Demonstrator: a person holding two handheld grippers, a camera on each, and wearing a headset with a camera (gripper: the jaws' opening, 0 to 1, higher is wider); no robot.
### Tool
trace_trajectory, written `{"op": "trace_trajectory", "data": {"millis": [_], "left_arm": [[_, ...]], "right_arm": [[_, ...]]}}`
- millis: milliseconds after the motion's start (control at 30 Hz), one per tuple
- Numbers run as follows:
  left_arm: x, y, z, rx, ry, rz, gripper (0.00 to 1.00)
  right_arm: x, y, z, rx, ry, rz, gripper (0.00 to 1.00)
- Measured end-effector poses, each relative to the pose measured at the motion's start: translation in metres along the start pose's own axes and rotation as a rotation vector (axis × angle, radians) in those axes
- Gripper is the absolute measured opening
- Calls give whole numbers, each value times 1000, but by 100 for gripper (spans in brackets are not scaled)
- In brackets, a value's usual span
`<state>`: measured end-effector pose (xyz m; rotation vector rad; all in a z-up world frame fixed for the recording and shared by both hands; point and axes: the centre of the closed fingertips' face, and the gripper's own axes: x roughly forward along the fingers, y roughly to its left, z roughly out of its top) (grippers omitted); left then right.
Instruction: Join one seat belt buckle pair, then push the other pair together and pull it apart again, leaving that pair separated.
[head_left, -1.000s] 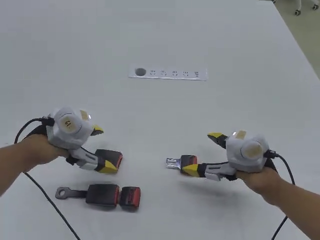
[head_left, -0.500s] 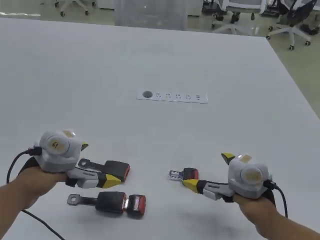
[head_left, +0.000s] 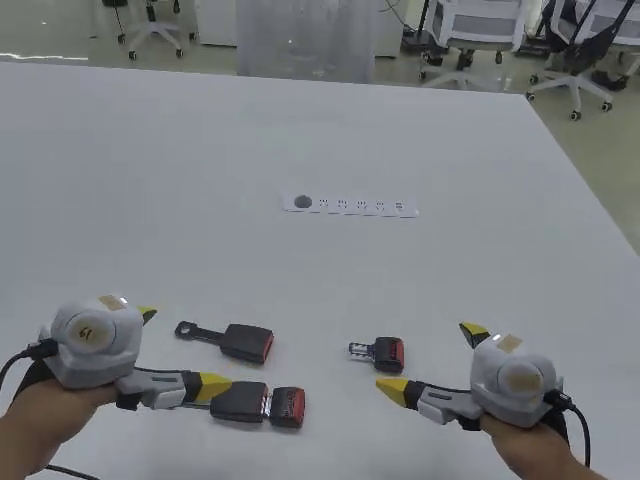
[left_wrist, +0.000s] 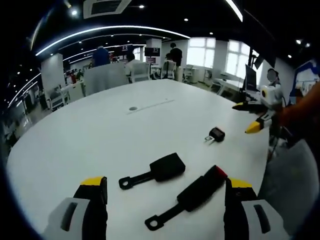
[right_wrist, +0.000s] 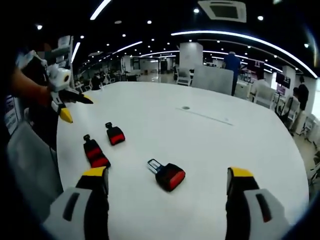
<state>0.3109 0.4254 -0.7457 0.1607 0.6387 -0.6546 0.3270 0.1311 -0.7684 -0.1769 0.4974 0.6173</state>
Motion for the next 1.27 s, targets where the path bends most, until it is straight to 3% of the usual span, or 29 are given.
{"op": "trace_trajectory", "data": {"millis": [267, 433, 500, 900, 1267], "left_arm": [[-19, -5, -21, 4, 8, 2, 100], [-25, -17, -26, 45, 24, -40, 100], [-27, -21, -26, 48, 27, -64, 100], [-26, -24, -21, 74, 23, -80, 100], [-25, -28, -25, 64, 20, -92, 100]], "right_arm": [[-12, 10, -12, -18, 19, 5, 100], [-18, 19, -16, -48, 25, 18, 100], [-19, 22, -16, -46, 21, 27, 100], [-24, 44, -27, -121, 52, 64, 100], [-29, 41, -32, -120, 66, 45, 100]]}}
